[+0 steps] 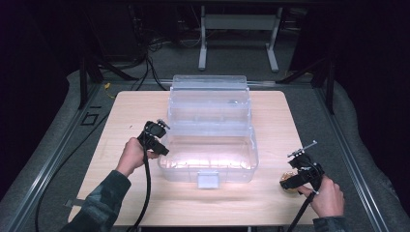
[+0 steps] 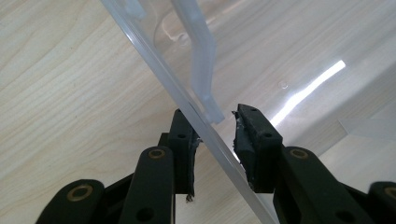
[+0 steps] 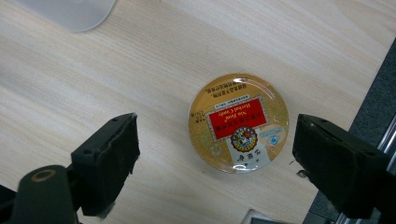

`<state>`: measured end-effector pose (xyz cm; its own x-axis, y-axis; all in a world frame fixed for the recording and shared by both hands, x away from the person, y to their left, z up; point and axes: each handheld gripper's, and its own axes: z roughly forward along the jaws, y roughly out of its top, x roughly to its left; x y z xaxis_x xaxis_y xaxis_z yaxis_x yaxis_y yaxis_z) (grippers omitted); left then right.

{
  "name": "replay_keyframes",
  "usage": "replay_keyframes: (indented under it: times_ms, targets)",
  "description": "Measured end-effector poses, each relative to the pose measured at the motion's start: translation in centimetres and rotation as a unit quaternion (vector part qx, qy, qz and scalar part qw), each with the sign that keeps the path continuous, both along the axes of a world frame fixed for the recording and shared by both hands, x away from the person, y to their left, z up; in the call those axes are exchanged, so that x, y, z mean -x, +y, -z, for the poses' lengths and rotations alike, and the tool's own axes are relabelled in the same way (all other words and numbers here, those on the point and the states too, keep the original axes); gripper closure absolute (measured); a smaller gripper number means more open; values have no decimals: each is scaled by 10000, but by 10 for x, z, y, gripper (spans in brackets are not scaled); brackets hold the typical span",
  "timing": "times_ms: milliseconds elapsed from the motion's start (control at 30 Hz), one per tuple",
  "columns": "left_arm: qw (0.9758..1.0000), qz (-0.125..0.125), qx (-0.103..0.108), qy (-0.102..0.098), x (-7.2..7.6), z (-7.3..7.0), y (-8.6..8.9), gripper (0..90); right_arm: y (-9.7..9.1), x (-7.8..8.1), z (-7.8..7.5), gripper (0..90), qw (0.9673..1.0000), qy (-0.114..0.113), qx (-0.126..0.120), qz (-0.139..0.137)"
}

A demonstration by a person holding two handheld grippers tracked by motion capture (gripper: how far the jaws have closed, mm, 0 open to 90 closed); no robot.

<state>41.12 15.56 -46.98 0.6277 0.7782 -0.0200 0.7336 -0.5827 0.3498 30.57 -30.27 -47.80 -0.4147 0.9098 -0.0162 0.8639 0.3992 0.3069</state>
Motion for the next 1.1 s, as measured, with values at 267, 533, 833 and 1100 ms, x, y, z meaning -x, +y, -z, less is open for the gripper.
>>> replay_keyframes:
  times_ms: [267, 533, 833, 1100]
  targets:
    - [9999, 59, -72, 40, -1, 0, -6, 672, 1, -1, 1, 141, 10000, -31, -72, -24]
    - [9994, 337, 89, 70, 5, -19, -2, 420, -5, -1, -4, 139, 10000, -50, -23, -47]
    - [9992, 279, 155, -260, 23, -48, 26, 195, -7, -5, 0, 137, 10000, 28, -9, 5]
    - [9988, -174, 121, -449, 48, -41, 77, 75, -7, -9, 5, 118, 9999, 114, -103, 32]
